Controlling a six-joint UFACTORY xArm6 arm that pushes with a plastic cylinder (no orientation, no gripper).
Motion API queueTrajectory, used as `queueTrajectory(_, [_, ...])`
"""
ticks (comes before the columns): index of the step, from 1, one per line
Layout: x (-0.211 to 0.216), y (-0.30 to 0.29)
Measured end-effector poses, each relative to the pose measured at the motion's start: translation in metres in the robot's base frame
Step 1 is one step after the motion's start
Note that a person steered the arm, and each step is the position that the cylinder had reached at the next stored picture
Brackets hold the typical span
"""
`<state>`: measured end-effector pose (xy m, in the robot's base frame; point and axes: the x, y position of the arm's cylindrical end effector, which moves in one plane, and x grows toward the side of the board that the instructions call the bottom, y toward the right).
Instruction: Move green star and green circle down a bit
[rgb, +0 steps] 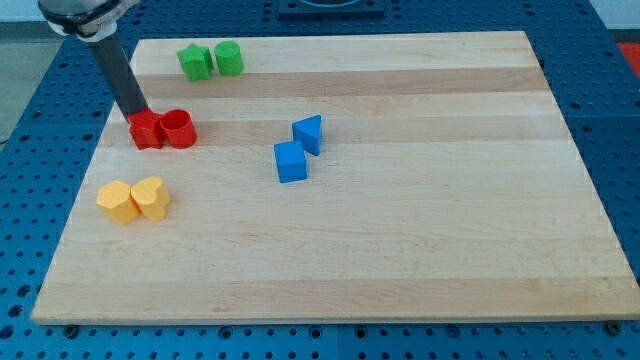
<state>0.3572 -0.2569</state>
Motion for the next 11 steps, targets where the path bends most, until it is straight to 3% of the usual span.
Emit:
queueTrajectory(1, [0.001, 0.000])
queueTrajectory(4, [0.059, -0.031])
queueTrajectory(7, [0.062, -0.024])
queueTrajectory(11, [-0.083, -0.006])
